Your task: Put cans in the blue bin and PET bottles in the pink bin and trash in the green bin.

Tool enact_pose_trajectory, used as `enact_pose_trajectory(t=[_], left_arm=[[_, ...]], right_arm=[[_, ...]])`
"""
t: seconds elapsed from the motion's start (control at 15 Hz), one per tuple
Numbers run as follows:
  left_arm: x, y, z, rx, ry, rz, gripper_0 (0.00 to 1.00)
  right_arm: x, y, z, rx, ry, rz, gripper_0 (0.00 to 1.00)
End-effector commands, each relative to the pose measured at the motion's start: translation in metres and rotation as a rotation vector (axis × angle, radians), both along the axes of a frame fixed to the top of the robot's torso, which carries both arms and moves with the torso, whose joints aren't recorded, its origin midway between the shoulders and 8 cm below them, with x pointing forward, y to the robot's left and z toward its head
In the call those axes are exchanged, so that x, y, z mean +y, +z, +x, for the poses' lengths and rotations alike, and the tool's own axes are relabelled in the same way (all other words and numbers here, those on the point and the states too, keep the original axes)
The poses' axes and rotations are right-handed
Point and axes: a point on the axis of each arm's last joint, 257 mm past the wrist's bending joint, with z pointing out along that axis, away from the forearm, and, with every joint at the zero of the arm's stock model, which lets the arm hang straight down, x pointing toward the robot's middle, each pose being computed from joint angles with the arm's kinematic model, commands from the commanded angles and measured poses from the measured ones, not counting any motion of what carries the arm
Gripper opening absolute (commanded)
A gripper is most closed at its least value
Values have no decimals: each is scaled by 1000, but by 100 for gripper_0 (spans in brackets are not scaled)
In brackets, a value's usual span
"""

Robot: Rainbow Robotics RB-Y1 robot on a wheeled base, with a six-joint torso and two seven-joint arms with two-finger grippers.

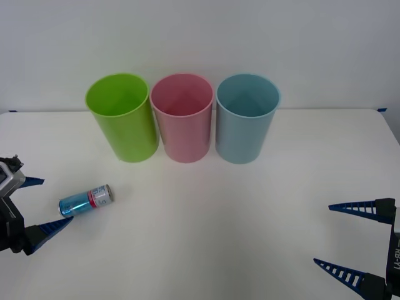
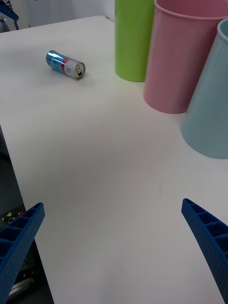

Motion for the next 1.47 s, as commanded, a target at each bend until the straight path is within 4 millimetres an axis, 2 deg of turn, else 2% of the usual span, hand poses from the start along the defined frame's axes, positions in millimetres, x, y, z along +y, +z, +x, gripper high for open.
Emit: enact_pose_trajectory(t=[0.07,0.53,0.73,0.87,1.0,1.27,1.47], left_arm=[[10,2,8,15,-41,91,100],[24,-13,30,82,-116,264,100],[29,-23,29,86,-118,315,100],[24,-32,19,139,-130,322,100],[12,-39,18,146,-145,305,100],[7,-50,31,150,-158,314,100],[17,-57,47,143,-130,328,100]], right_arm=[[0,0,0,0,0,0,100],[0,0,0,0,0,0,100],[0,0,0,0,0,0,100],[0,0,0,0,0,0,100],[0,0,0,0,0,0,100],[0,0,0,0,0,0,100],[0,0,0,0,0,0,100]])
